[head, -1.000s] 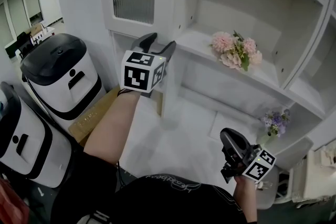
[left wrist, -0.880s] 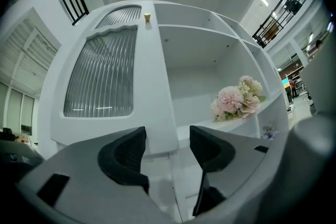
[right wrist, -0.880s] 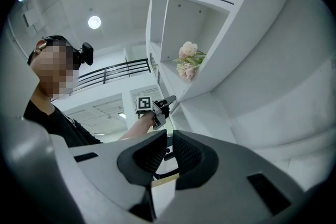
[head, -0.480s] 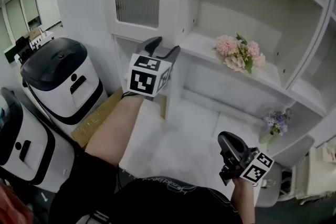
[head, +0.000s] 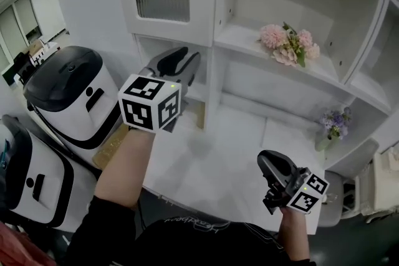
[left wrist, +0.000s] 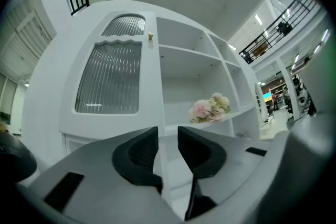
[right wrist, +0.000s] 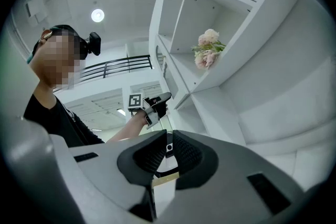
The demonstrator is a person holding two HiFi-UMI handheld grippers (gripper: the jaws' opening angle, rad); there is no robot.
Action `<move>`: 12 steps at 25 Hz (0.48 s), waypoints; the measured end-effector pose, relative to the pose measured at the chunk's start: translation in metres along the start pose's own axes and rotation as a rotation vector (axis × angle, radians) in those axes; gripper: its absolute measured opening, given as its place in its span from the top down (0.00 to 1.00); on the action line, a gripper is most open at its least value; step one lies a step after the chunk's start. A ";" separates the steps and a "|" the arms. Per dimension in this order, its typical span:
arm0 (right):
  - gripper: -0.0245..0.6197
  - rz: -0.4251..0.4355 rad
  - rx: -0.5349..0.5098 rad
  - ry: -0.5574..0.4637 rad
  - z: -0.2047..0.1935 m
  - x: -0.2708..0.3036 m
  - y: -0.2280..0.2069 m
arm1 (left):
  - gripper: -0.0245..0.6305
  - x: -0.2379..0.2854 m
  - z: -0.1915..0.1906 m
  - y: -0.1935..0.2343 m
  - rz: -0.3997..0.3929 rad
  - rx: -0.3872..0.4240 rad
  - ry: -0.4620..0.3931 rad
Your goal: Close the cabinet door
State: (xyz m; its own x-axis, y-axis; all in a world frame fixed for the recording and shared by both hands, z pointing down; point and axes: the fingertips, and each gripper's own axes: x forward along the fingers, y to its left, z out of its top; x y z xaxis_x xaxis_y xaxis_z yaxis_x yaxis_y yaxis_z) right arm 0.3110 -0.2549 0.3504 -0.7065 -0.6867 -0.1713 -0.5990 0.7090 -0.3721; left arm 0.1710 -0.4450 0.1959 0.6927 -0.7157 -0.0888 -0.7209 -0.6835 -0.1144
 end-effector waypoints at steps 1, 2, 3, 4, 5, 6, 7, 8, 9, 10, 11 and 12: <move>0.87 0.010 0.004 0.006 -0.004 0.002 0.009 | 0.78 -0.016 -0.005 -0.009 -0.039 -0.025 0.005; 0.87 0.022 0.005 0.013 -0.008 0.006 0.019 | 0.79 -0.031 -0.009 -0.019 -0.082 -0.050 0.010; 0.87 0.032 0.000 0.024 -0.011 0.009 0.029 | 0.80 -0.047 -0.015 -0.030 -0.125 -0.075 0.016; 0.87 0.038 -0.009 0.035 -0.015 0.012 0.039 | 0.81 -0.063 -0.022 -0.042 -0.166 -0.098 0.022; 0.87 0.042 -0.017 0.044 -0.019 0.015 0.048 | 0.81 -0.078 -0.029 -0.054 -0.203 -0.119 0.032; 0.87 0.045 -0.022 0.048 -0.024 0.018 0.058 | 0.81 -0.094 -0.038 -0.065 -0.237 -0.138 0.044; 0.87 0.050 -0.021 0.046 -0.028 0.020 0.068 | 0.81 -0.109 -0.047 -0.075 -0.267 -0.158 0.058; 0.87 0.057 -0.015 0.041 -0.032 0.021 0.079 | 0.82 -0.125 -0.054 -0.084 -0.295 -0.181 0.070; 0.87 0.064 -0.008 0.039 -0.037 0.022 0.089 | 0.84 -0.140 -0.062 -0.093 -0.321 -0.208 0.078; 0.87 0.068 -0.004 0.041 -0.041 0.023 0.099 | 0.86 -0.155 -0.068 -0.102 -0.347 -0.236 0.083; 0.87 0.071 -0.006 0.046 -0.046 0.024 0.107 | 0.87 -0.170 -0.074 -0.112 -0.370 -0.263 0.085; 0.87 0.072 -0.010 0.052 -0.049 0.025 0.116 | 0.88 -0.184 -0.080 -0.121 -0.390 -0.287 0.087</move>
State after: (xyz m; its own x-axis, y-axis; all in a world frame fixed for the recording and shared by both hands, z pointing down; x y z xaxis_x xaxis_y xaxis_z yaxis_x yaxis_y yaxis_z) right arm 0.2057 -0.1817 0.3481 -0.7662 -0.6249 -0.1499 -0.5496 0.7581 -0.3509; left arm 0.1292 -0.2422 0.3051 0.9168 -0.3993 -0.0097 -0.3931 -0.9062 0.1559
